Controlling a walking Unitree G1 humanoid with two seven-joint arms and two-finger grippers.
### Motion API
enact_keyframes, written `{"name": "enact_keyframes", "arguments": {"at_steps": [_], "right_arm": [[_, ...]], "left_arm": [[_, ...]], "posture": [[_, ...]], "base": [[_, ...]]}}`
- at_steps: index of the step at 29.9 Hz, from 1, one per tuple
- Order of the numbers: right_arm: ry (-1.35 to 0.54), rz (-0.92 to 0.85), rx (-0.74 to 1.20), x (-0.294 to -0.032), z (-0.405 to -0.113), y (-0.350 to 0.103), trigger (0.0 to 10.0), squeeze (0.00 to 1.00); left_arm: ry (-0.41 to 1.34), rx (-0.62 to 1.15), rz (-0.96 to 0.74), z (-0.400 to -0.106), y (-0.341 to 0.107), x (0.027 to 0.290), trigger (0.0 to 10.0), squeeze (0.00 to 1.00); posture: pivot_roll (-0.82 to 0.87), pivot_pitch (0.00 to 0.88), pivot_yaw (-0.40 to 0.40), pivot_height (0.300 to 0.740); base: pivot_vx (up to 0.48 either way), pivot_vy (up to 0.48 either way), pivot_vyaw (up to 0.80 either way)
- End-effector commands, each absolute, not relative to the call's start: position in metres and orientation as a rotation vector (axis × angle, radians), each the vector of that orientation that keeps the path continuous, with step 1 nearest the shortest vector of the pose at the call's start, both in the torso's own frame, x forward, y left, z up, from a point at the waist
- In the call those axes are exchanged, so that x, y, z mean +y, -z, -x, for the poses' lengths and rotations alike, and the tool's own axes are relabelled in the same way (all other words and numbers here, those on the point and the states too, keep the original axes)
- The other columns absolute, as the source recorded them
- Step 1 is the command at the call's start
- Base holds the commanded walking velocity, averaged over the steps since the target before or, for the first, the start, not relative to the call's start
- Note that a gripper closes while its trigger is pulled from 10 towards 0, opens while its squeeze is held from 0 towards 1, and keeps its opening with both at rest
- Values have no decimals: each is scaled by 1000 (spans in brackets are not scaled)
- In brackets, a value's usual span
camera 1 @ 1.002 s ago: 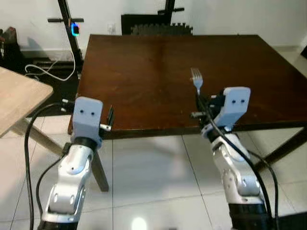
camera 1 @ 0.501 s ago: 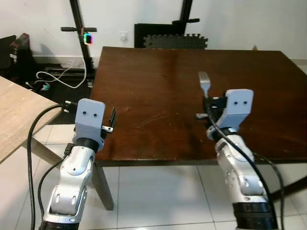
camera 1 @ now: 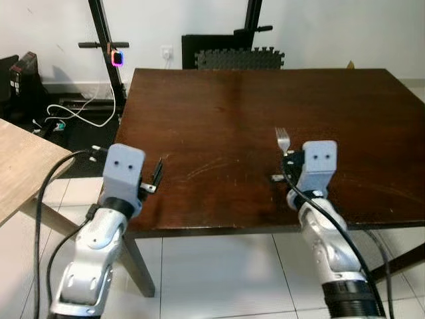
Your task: Setting the table
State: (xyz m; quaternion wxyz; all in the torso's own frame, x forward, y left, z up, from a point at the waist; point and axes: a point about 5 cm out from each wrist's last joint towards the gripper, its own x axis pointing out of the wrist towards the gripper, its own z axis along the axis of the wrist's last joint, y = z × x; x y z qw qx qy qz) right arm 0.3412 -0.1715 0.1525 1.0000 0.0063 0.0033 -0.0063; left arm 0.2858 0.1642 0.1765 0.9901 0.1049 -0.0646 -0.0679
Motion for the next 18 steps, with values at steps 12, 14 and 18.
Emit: {"name": "enact_keyframes", "arguments": {"at_steps": [12,14,18], "right_arm": [[-9,-41,47,-164,-383,-174,10000,0],[-45,-26,64,-160,-386,-176,10000,0],[-61,11,77,-161,-392,-180,10000,0]], "left_arm": [[143,-58,-275,-254,-165,175,10000,0],[143,-60,-284,-249,-166,175,10000,0],[136,-63,-294,-242,-169,178,10000,0]], "posture": [[66,194,41,740],[74,211,37,740],[96,247,28,740]], "base": [[0,0,0],[0,0,0],[0,0,0]]}}
